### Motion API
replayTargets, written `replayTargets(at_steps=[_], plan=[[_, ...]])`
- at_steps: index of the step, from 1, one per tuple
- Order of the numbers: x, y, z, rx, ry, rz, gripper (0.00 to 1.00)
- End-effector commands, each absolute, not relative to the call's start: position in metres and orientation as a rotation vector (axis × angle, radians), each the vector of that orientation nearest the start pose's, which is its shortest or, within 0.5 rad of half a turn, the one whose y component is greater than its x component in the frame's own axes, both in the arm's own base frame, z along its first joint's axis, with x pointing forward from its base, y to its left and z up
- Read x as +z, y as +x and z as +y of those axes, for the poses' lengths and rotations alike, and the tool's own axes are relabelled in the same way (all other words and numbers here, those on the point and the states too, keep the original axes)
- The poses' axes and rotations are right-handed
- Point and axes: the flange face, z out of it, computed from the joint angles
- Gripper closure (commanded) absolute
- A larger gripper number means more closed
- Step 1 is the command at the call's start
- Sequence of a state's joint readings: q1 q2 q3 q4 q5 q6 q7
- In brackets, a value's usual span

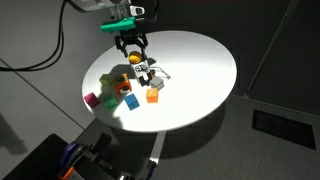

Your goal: Put the apple on top of the square plush toy at the top of the stack

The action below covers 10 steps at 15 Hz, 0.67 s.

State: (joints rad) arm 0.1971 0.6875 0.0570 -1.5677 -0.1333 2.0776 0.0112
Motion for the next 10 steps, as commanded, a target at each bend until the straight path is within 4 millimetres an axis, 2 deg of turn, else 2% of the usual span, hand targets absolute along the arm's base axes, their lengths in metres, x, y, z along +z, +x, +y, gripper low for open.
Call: replayTargets(at_steps=[1, 10], plan=[[0.24, 0.666, 0.16, 0.257, -3.168, -0.495, 0.0], [0.269, 0.66, 0.164, 0.188, -3.126, -0.508, 0.0]])
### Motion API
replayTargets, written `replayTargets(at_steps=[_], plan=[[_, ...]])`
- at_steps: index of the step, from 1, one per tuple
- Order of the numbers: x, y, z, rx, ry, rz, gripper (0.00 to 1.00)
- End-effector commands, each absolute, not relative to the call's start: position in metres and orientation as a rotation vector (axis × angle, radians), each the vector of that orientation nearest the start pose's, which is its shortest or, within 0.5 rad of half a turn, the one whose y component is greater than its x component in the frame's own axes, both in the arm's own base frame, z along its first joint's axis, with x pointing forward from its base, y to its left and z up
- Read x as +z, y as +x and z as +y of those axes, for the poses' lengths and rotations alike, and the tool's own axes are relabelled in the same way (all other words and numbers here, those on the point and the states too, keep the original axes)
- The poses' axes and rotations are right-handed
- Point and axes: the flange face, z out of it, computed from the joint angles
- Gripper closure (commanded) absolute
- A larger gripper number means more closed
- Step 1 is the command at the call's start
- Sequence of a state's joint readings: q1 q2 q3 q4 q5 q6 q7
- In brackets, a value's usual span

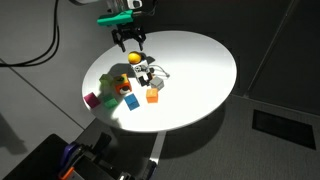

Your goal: Put the apple on top of the square plush toy at the top of the stack

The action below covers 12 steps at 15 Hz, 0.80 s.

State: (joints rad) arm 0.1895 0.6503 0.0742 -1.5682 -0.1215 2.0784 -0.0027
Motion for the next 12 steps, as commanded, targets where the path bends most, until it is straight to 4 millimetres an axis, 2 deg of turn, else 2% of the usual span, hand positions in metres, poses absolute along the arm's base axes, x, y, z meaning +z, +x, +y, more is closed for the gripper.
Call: replayTargets(at_steps=[1, 6, 12], plan=[[0.273, 0.658, 0.164, 0.182, -3.119, -0.493, 0.0], [0.291, 0.646, 0.163, 0.169, -3.126, -0.464, 0.0], [0.309, 0.62, 0.158, 0.202, -3.154, -0.464, 0.0]])
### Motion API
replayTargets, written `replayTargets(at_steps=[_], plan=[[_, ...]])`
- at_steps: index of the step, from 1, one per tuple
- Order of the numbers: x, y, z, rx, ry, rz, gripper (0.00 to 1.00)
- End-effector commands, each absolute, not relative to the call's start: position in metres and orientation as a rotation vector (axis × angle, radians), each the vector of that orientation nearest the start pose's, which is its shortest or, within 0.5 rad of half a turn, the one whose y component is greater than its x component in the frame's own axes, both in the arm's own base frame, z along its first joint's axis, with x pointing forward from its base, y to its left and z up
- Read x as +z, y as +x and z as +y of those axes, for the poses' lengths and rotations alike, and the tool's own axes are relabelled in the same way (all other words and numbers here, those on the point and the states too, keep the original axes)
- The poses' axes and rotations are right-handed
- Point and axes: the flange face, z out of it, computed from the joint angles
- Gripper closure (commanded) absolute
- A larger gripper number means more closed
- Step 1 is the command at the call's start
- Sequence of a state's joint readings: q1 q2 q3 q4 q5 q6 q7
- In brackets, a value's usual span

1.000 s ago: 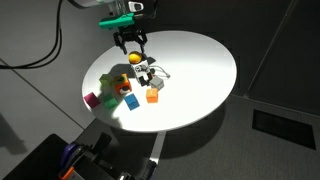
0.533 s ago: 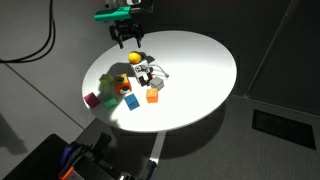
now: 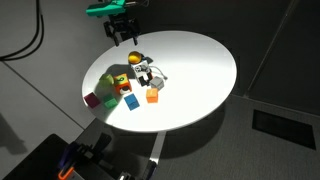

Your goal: Put the apple on top of the square plush toy at the top of the stack

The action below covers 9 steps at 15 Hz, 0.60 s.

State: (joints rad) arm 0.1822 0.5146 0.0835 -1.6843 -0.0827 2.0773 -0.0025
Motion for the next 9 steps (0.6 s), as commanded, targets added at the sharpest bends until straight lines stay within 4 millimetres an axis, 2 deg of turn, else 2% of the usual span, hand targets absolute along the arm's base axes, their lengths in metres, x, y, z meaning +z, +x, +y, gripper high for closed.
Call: replayTargets(at_steps=[1, 9], plan=[[0.312, 0.615, 0.157, 0.208, -3.155, -0.457, 0.0], [0.326, 0.581, 0.143, 0.369, -3.165, -0.374, 0.0]])
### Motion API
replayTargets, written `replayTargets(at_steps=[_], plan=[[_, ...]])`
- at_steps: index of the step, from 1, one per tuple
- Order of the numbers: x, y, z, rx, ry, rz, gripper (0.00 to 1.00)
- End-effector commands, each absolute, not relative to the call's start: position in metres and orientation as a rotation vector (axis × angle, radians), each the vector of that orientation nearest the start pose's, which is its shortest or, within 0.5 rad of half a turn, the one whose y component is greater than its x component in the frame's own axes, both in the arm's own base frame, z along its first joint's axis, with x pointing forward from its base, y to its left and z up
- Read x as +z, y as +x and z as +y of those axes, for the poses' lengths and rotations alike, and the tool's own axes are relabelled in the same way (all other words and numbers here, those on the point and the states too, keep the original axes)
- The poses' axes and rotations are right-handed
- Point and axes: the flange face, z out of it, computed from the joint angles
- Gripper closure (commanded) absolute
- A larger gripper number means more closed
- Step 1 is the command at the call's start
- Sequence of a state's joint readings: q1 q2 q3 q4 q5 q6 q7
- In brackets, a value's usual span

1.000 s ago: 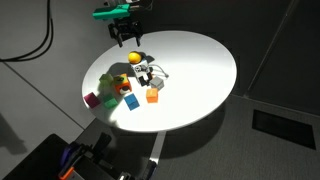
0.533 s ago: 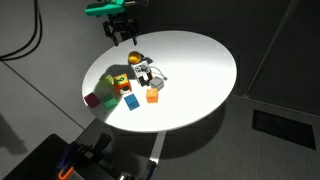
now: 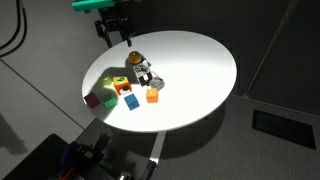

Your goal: Put the apple on top of the square plush toy at the top of the stack

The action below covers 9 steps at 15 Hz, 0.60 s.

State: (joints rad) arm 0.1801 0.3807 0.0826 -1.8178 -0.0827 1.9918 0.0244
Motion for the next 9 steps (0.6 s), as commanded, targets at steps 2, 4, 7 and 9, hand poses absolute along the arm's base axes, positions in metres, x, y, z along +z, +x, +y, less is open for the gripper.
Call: replayTargets(at_steps=[2, 4, 7, 9], plan=[[0.329, 0.575, 0.138, 0.393, -3.16, -0.35, 0.0], [0.334, 0.567, 0.132, 0.403, -3.15, -0.337, 0.0], [0.34, 0.552, 0.124, 0.416, -3.133, -0.33, 0.0], [0.345, 0.542, 0.12, 0.42, -3.121, -0.334, 0.0]])
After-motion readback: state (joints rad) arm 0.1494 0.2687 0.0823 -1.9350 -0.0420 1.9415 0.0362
